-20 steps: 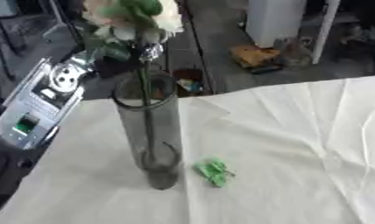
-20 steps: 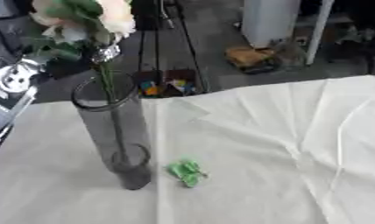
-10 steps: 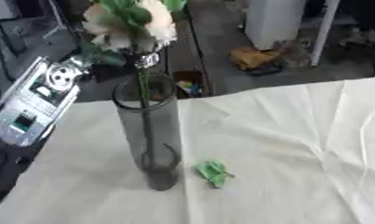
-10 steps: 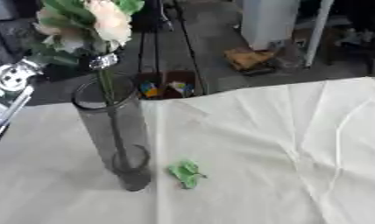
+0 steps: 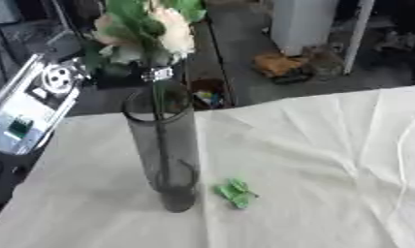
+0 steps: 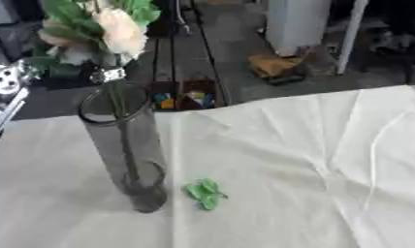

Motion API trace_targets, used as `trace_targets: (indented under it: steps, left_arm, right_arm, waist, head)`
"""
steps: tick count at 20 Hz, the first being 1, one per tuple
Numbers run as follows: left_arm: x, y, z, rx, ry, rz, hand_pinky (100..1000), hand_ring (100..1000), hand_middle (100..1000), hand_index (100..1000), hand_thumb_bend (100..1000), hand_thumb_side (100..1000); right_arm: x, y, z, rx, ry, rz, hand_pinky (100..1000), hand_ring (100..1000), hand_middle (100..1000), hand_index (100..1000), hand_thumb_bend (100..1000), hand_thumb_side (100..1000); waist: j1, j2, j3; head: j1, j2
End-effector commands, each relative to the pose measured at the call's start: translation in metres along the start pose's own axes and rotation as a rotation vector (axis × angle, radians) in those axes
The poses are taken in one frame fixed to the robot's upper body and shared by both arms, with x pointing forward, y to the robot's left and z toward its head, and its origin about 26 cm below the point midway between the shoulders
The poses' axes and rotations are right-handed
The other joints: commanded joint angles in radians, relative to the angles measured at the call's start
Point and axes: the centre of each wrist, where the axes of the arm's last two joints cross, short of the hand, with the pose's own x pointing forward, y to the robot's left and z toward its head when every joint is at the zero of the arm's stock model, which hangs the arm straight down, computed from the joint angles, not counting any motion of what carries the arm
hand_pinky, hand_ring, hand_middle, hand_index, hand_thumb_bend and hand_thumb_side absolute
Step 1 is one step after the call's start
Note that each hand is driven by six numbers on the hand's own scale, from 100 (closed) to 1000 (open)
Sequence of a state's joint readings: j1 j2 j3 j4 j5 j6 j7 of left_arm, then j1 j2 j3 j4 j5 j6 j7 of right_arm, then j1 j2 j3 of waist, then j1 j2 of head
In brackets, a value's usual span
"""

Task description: Arrange flowers into the vase.

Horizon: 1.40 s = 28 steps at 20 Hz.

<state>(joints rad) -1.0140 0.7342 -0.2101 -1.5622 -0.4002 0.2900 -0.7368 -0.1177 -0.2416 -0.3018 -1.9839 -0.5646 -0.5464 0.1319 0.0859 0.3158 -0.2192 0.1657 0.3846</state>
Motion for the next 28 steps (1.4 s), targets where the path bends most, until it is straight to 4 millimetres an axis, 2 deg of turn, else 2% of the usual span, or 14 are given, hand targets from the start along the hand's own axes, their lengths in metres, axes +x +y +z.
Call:
trace_targets:
  steps: [1, 5, 8, 14, 17, 21, 28]
  left_arm:
    - [-0.001, 0.02, 0.013, 0.02, 0.021, -0.068, 904, 1000, 1000, 1000, 381, 1000]
    - [-0.004, 0.02, 0.013, -0.045, 0.018, -0.099, 935, 1000, 1000, 1000, 363, 1000]
    - [-0.007, 0.023, 0.014, -0.085, 0.01, -0.107, 957, 1000, 1000, 1000, 310, 993]
    - [-0.012, 0.025, 0.017, -0.118, 0.014, -0.133, 984, 1000, 1000, 1000, 252, 870]
    - [-0.013, 0.024, 0.017, -0.124, 0.01, -0.148, 986, 1000, 1000, 1000, 209, 858]
    - [-0.014, 0.026, 0.019, -0.123, 0.003, -0.156, 983, 1000, 1000, 1000, 216, 923]
    - [-0.02, 0.032, 0.027, -0.128, -0.014, -0.143, 981, 1000, 1000, 1000, 241, 977]
  right_arm:
    - [0.005, 0.0, -0.006, 0.022, -0.015, 0.004, 831, 738, 464, 905, 100, 887]
    - [0.005, 0.0, -0.006, 0.023, -0.011, 0.005, 832, 739, 464, 906, 100, 887]
    - [0.005, 0.0, -0.006, 0.025, -0.009, 0.006, 833, 739, 464, 906, 100, 888]
    - [0.005, -0.001, -0.006, 0.023, -0.003, 0.011, 835, 740, 463, 907, 100, 889]
    - [0.005, -0.001, -0.006, 0.024, 0.0, 0.012, 835, 741, 463, 907, 100, 890]
    - [0.005, -0.001, -0.006, 0.023, 0.004, 0.013, 836, 741, 463, 908, 100, 891]
    - [0.006, -0.002, -0.007, 0.021, 0.012, 0.017, 838, 741, 463, 908, 100, 892]
  waist:
    - [-0.002, -0.024, 0.0]
    - [0.0, -0.024, -0.001]
    - [0.002, -0.026, 0.001]
    - [0.006, -0.028, 0.004]
    - [0.008, -0.029, 0.007]
    - [0.011, -0.032, 0.008]
    - [0.018, -0.04, 0.012]
  head:
    - [-0.001, -0.009]
    - [-0.003, -0.009]
    - [-0.004, -0.008]
    - [-0.008, -0.005]
    - [-0.01, -0.003]
    - [-0.012, -0.003]
    - [-0.018, 0.003]
